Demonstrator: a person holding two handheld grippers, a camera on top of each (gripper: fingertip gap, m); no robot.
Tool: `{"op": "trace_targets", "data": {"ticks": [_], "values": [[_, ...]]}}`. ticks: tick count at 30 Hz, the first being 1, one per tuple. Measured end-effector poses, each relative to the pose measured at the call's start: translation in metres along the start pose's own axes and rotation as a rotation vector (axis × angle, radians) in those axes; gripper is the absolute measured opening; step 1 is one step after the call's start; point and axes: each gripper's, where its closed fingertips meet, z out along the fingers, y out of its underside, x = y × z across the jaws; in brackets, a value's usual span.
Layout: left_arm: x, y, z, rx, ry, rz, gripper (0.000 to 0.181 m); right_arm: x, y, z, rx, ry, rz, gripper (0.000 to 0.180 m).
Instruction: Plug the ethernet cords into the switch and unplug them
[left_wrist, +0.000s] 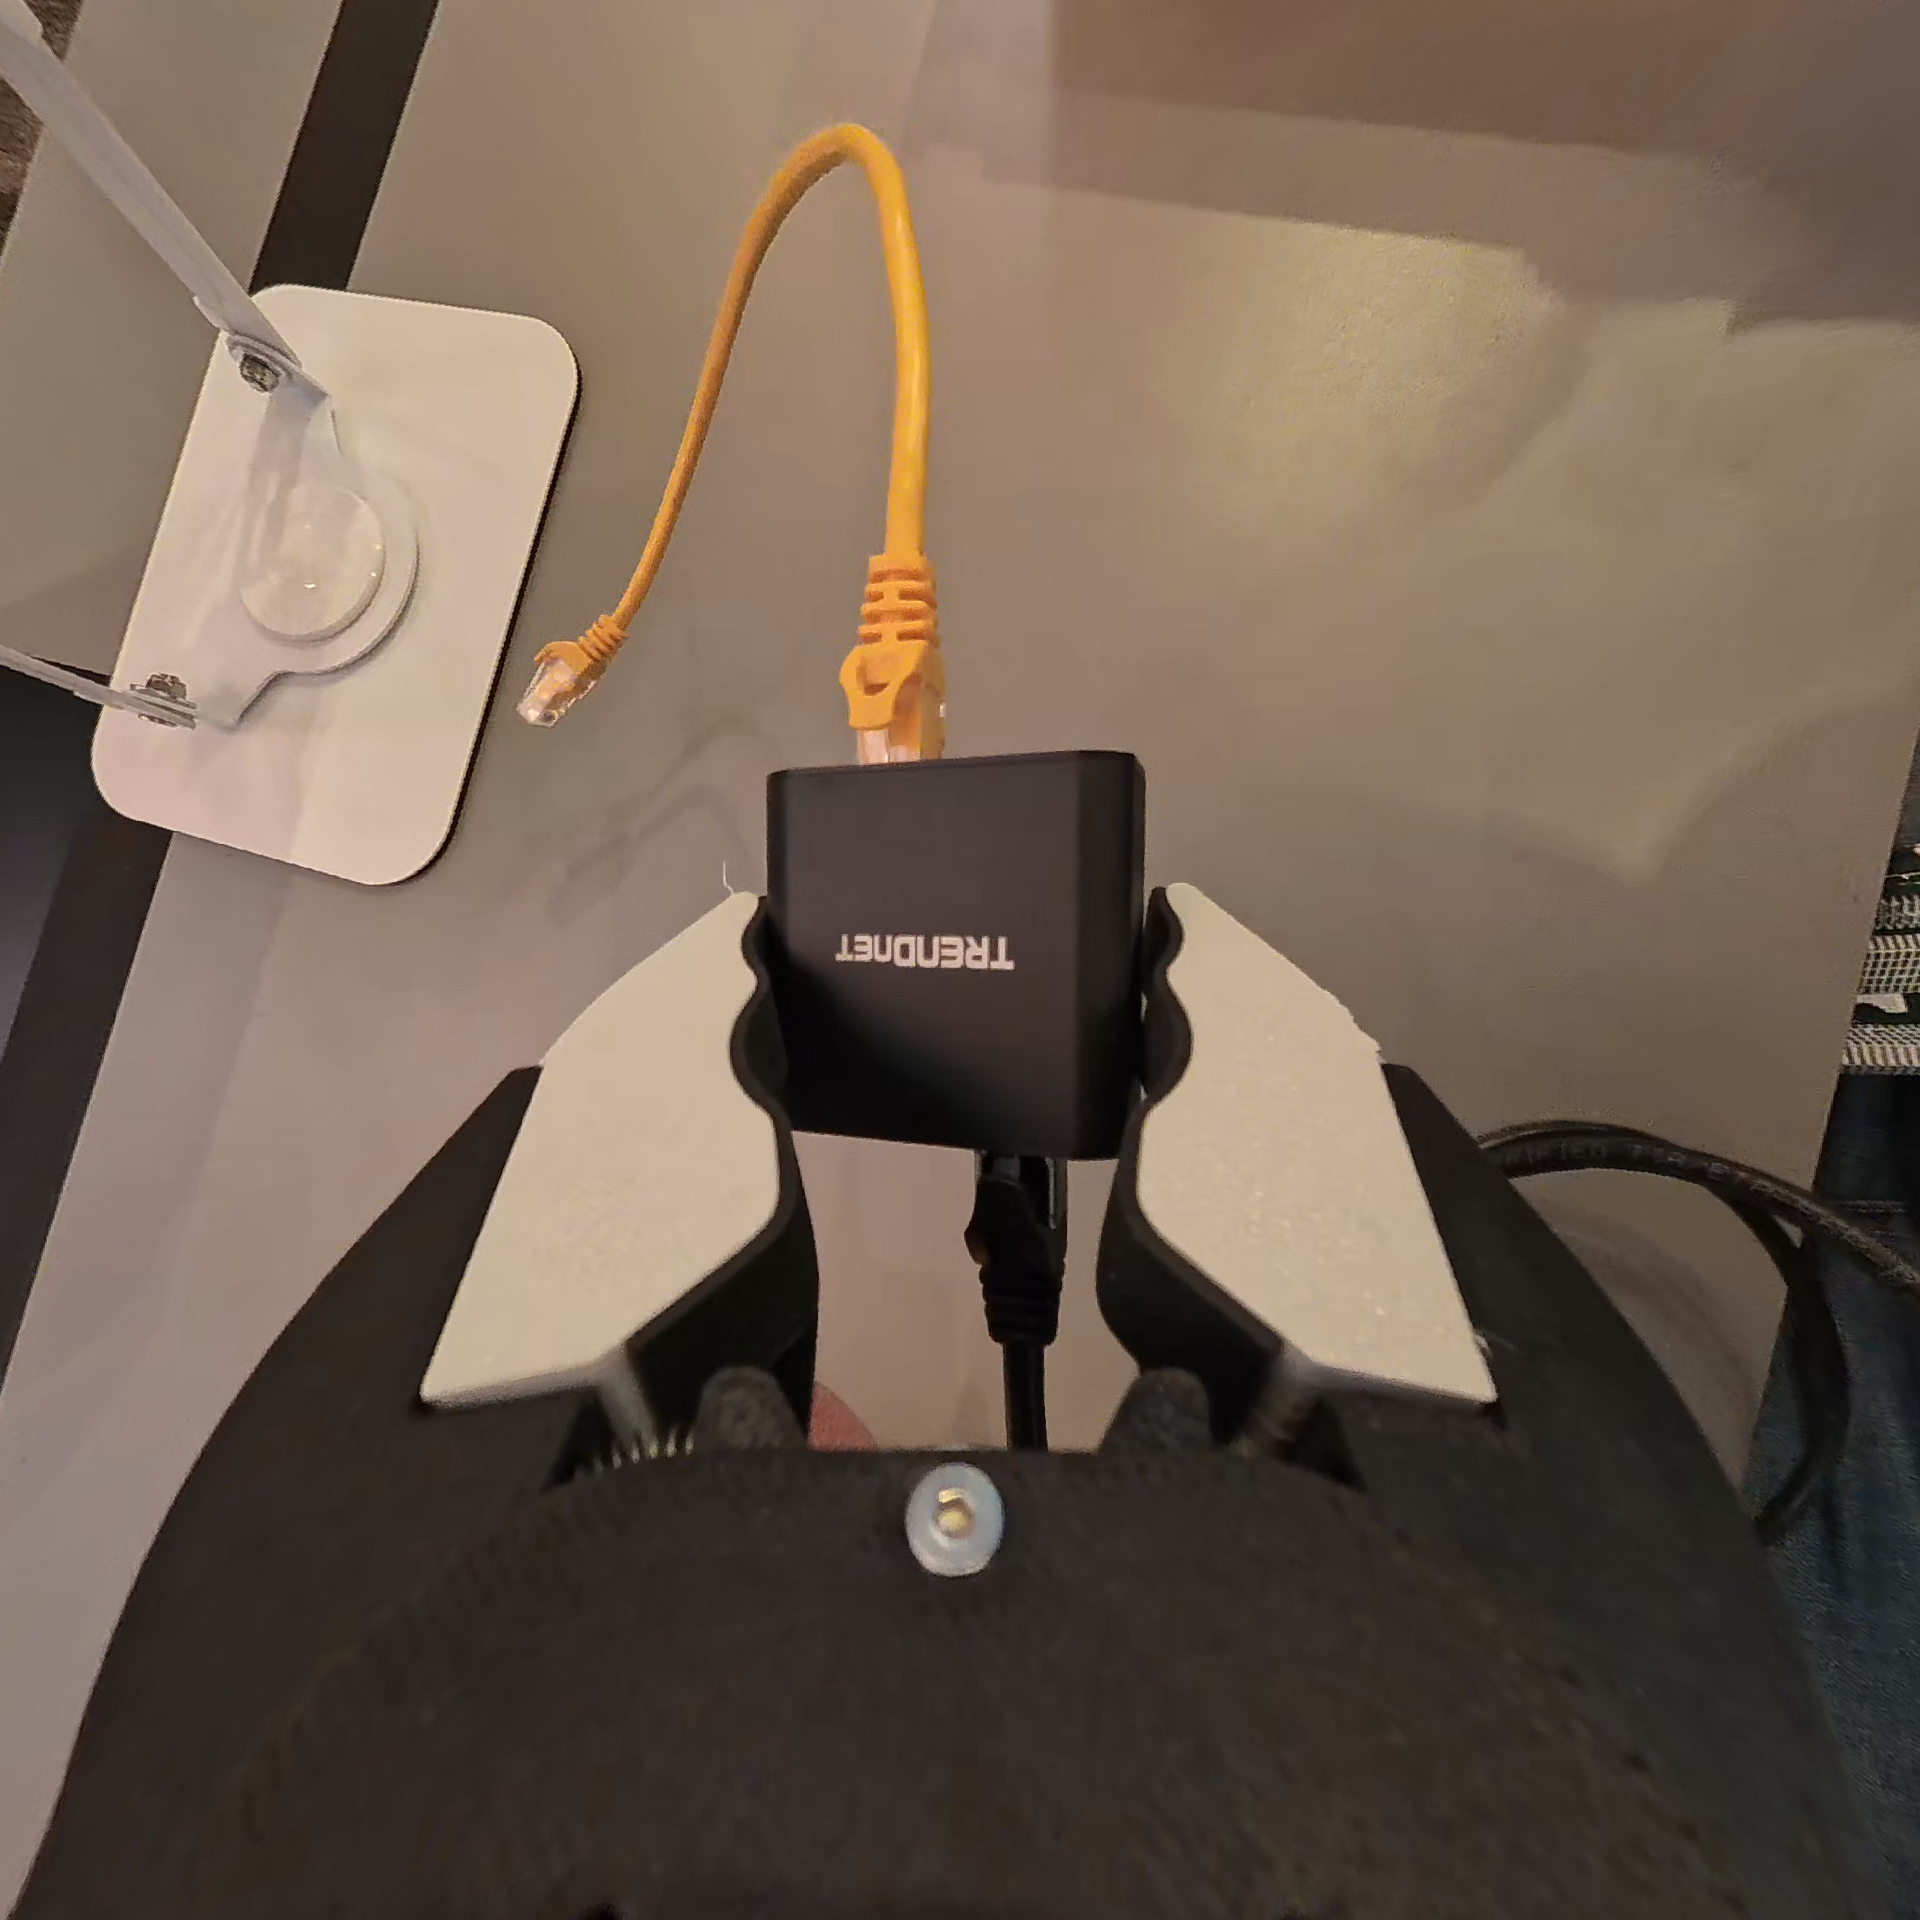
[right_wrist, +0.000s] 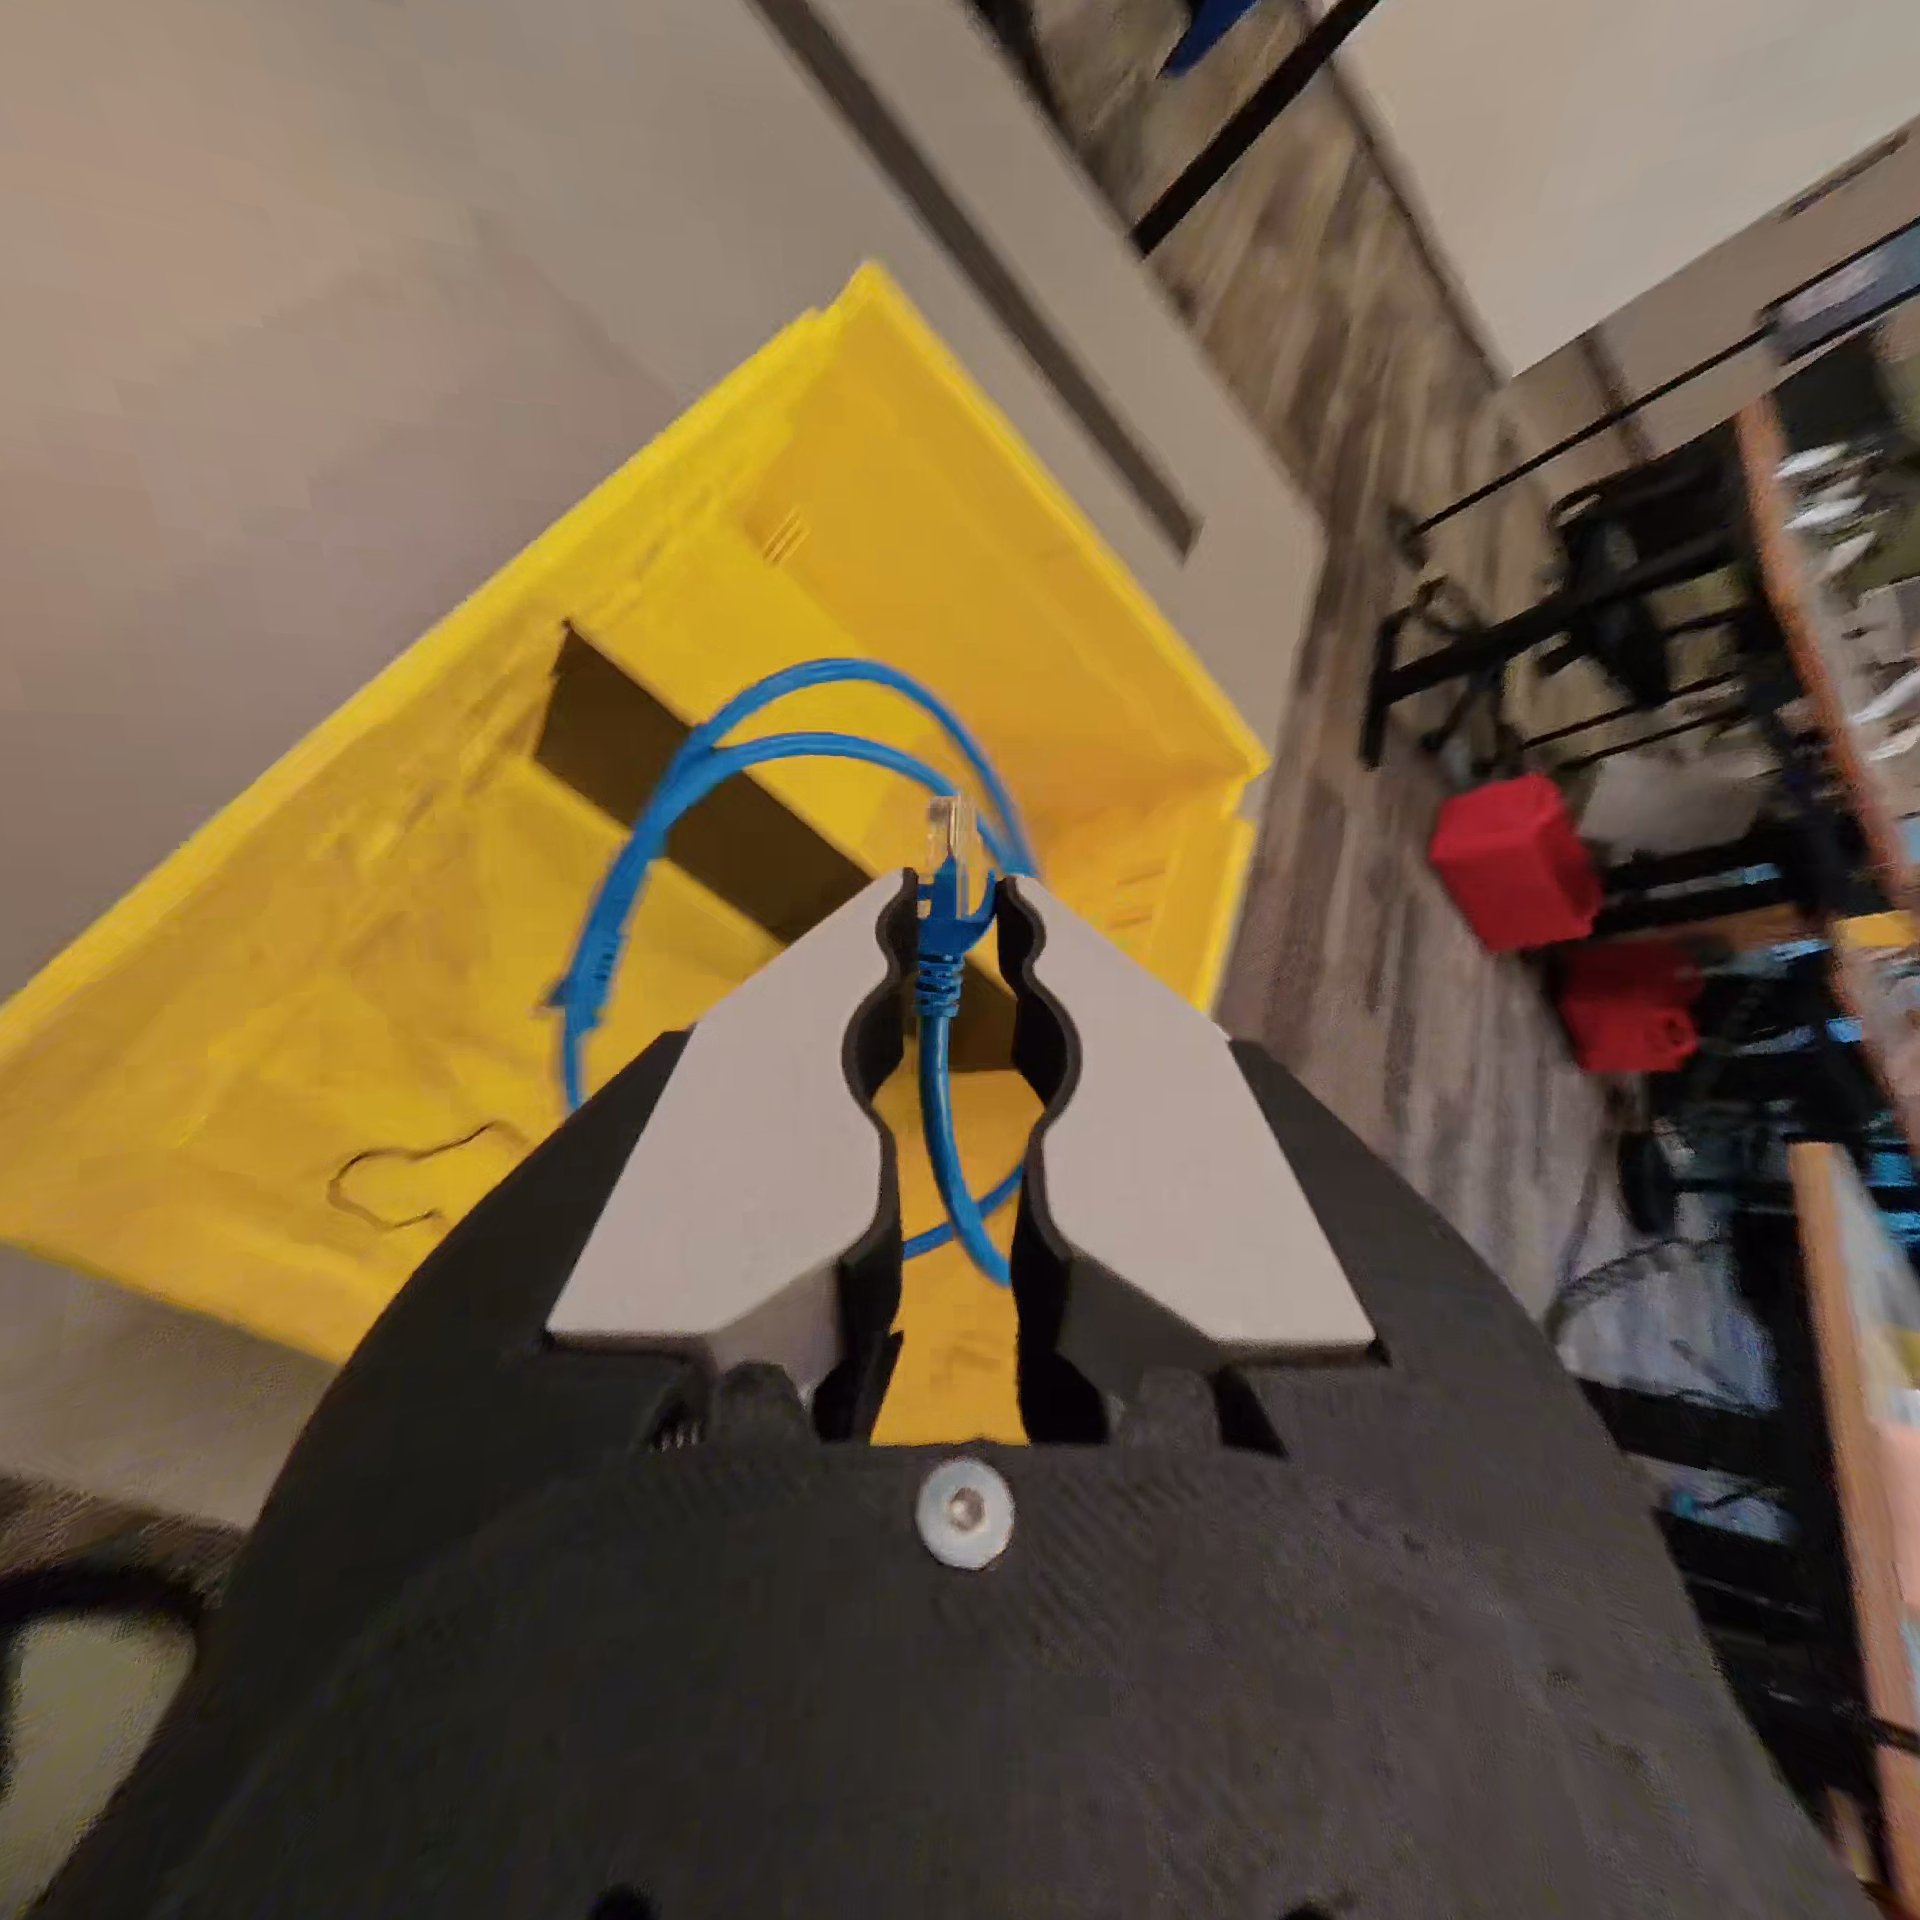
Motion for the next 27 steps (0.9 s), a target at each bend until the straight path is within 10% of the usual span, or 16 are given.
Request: {"op": "trace_targets", "data": {"ticks": [6, 19, 27], "values": [[0.002, -0.002, 0.003, -0.006, 0.001, 0.006, 0.066, -0.040, 0.041, 0.009, -0.192, -0.241, 0.058, 0.056], [0.007, 0.001, 0.005, 0.005, 0.021, 0.002, 0.066, -0.054, 0.016, -0.029, -0.180, -0.385, -0.049, 0.071], [0.021, -0.011, 0.009, -0.010, 0.081, 0.014, 0.066, -0.137, -0.182, -0.042, 0.415, -0.266, -0.438, 0.053]]}}
